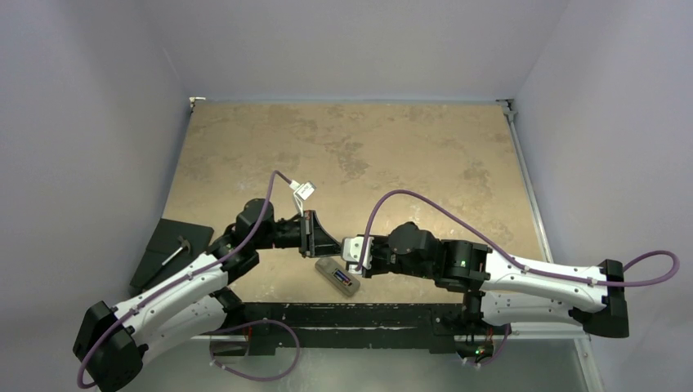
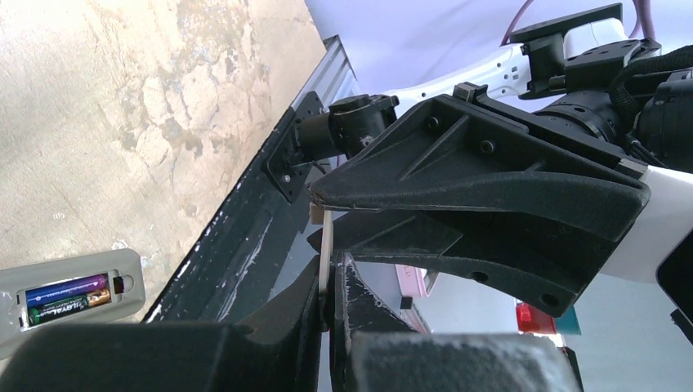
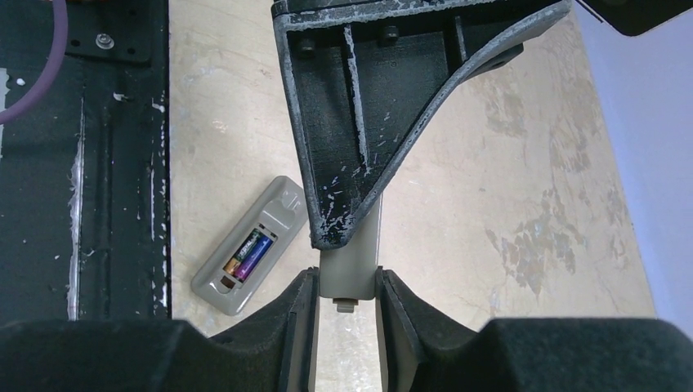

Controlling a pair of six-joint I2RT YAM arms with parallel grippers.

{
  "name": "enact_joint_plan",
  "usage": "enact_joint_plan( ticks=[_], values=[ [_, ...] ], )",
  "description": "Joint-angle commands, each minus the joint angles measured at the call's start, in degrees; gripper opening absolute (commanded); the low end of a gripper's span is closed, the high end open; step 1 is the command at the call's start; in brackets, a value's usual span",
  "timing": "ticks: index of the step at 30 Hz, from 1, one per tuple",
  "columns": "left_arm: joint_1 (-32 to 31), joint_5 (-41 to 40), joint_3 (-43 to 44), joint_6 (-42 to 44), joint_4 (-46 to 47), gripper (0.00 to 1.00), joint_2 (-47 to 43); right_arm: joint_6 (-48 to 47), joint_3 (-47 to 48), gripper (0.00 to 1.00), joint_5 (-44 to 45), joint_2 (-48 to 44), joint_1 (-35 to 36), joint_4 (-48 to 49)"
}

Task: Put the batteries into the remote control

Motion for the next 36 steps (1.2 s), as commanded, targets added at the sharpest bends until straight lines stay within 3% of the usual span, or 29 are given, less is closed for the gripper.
enact_joint_plan(
  ticks=[1,7,15,19,36],
  values=[
    [0.3,0.8,-0.9,-0.3,2.7,0.00,0.1,-0.3,-0.2,0.30,2.0,-1.2,0.3,2.5],
    [0.3,-0.4,-1.1,0.3,1.3,0.09,0.6,2.2,-0.7,0.23,3.0,-2.1,0.3,2.6],
    [0.5,-5.7,1.3,4.4,-5.9,0.35,-0.4,9.8,1.6,0.22,5.6,1.4,0.3,-1.5],
    [0.6,-9.3,3.6,6.9,-11.3,0.42,-1.1,13.7,4.2,0.22,7.0,4.0,0.3,-4.3],
    [0.7,-29.3,13.3,16.5,-31.8,0.48,-4.9,28.1,9.6,0.23,5.1,10.0,0.3,-11.6]
  ],
)
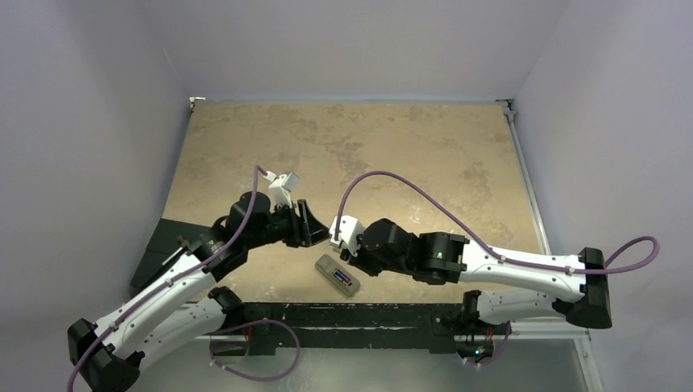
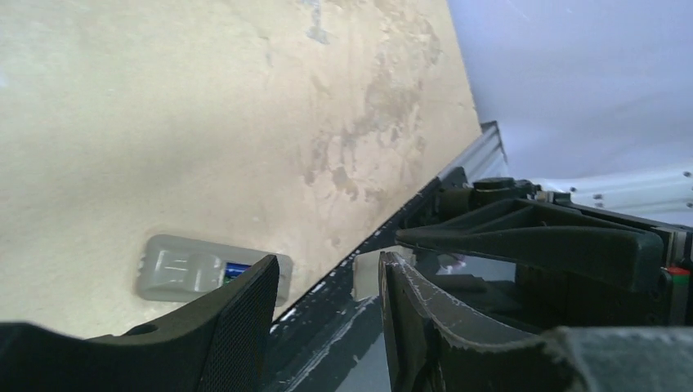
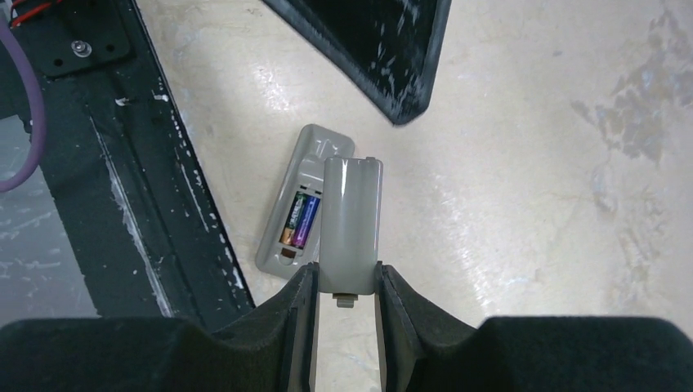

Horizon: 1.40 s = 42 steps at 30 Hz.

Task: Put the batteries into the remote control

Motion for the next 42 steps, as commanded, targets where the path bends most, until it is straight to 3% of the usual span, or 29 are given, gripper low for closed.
enact_joint_plan(
  ticks=[1,14,42],
  values=[
    [0.3,-8.6,4.1,4.4,-7.3,0.48,-0.7,6.9,2.1,0.23,-1.9,0.6,0.2,-1.7],
    [0.4,-20.1,8.1,8.9,-14.9,0.48,-2.4,16.5,2.5,0.23,-6.2,6.7,0.2,-9.1],
    [0.3,-34.2,10.9,17.6,-19.4,0.52,-9.5,16.5,10.0,0.22,-9.6,26.6,-1.1,-9.6]
  ],
)
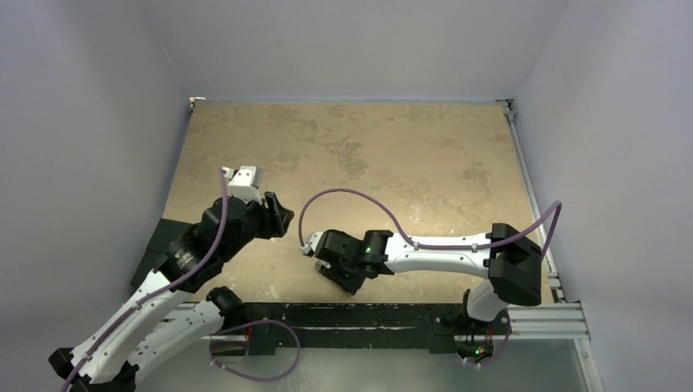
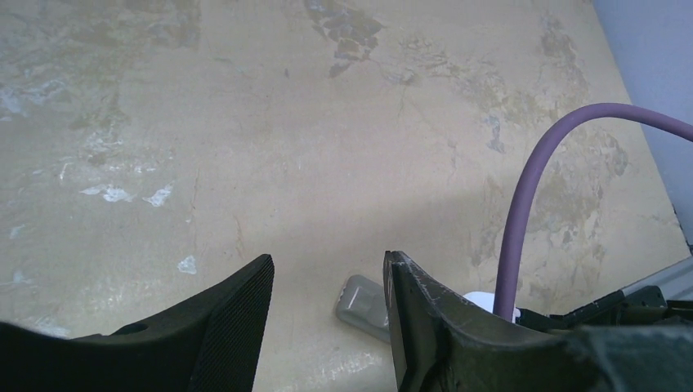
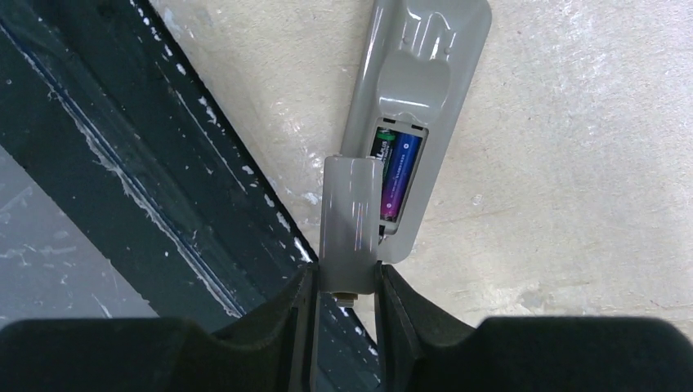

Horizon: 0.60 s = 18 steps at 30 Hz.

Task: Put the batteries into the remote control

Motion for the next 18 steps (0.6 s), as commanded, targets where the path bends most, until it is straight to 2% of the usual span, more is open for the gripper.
enact_joint_plan(
  ticks=[1,18],
  values=[
    [0.4,-4.2,1.7,3.4,-0.2,0.52,-1.9,0.2,3.2,0.22,-0.6,0.8,-1.0,-0.5],
    [0.3,-6.6,-2.3,5.6,3.4,0.57,-8.2,0.5,6.7,0.20,1.6,4.3,-2.1,-3.9]
  ],
)
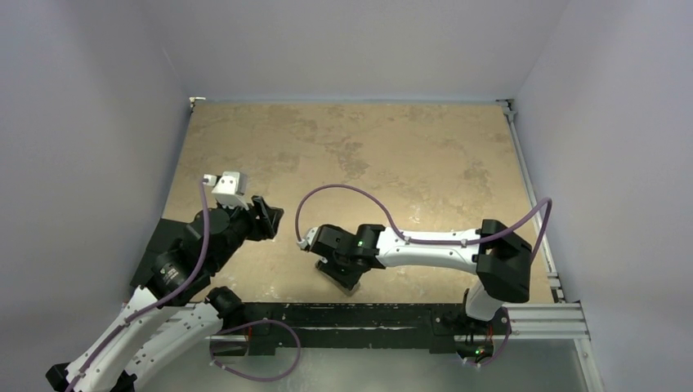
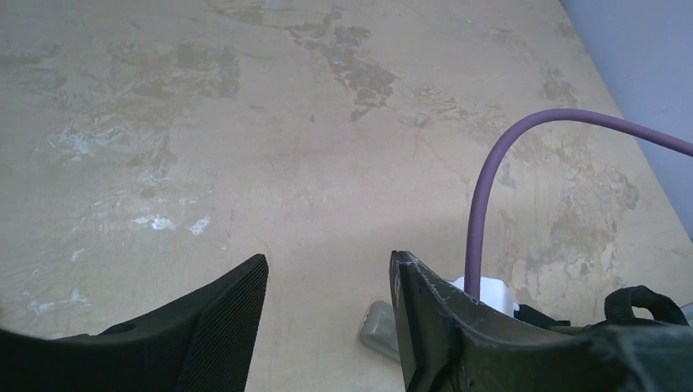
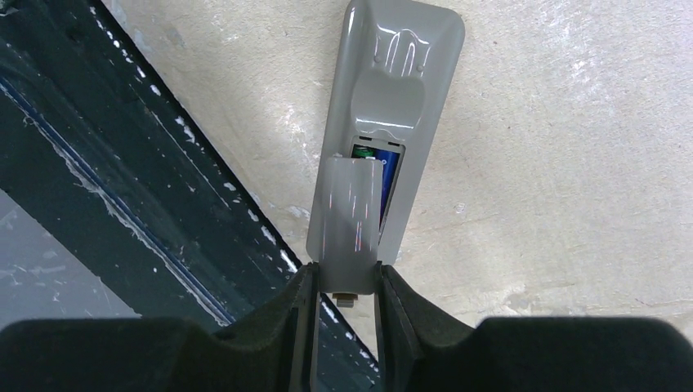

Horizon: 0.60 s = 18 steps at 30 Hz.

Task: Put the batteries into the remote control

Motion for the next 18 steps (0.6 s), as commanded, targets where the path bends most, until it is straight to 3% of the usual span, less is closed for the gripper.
enact_joint_plan(
  ticks=[1,18],
  values=[
    [0.4,-1.3,-0.6,1.2,2.7,0.57,-1.0,0.6,3.1,0.20,1.6,0.5,-0.4,-1.3],
    [0.4,-1.0,-1.0,1.5,3.1,0.57,-1.5,2.5,4.8,0.19,3.4,3.0,-0.4,-2.7]
  ],
)
